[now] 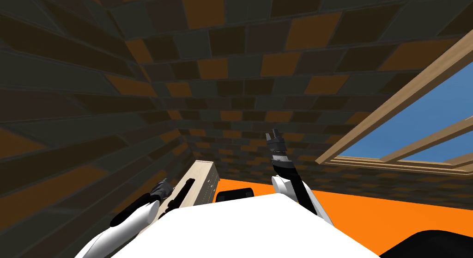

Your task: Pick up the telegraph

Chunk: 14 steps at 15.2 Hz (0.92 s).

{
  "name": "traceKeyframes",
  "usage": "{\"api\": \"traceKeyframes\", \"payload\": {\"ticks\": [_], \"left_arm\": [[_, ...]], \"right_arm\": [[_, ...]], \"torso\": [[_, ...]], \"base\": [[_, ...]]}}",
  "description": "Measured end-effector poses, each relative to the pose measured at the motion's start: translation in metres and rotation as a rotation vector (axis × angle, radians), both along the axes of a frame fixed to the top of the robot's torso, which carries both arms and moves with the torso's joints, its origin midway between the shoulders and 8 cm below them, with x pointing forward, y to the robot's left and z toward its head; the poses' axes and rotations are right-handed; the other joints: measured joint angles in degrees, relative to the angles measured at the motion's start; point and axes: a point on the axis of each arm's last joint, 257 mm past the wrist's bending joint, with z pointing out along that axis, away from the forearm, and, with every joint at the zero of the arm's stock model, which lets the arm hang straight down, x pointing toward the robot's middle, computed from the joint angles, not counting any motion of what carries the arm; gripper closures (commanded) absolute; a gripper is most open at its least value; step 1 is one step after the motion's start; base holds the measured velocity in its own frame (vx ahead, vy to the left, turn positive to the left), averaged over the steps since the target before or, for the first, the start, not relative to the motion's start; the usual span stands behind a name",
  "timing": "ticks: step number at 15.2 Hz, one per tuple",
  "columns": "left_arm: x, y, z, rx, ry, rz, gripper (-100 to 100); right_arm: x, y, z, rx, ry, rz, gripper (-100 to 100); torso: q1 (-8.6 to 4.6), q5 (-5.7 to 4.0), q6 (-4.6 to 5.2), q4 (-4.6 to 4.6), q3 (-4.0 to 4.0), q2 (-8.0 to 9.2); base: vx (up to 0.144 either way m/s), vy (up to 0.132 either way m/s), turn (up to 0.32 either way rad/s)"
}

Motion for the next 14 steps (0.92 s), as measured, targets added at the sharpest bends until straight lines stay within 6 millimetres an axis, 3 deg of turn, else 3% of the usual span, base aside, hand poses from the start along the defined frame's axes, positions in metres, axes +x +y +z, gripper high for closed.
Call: {"api": "traceKeyframes", "payload": {"ticks": [8,14], "left_arm": [[-0.045,0.006,-0.037,-0.141,0.111,0.122,-100],[-0.083,-0.002,-0.069,-0.263,0.2,0.218,-100]], "right_arm": [[0.0,0.0,0.0,0.0,0.0,0.0,0],[0.0,0.0,0.0,0.0,0.0,0.0,0]], "torso": [[0.02,0.0,0.0,0.0,-0.01,-0.02],[0.01,0.0,0.0,0.0,-0.01,-0.02]], "base": [[0.04,0.014,-0.07],[0.041,0.016,-0.075]]}}
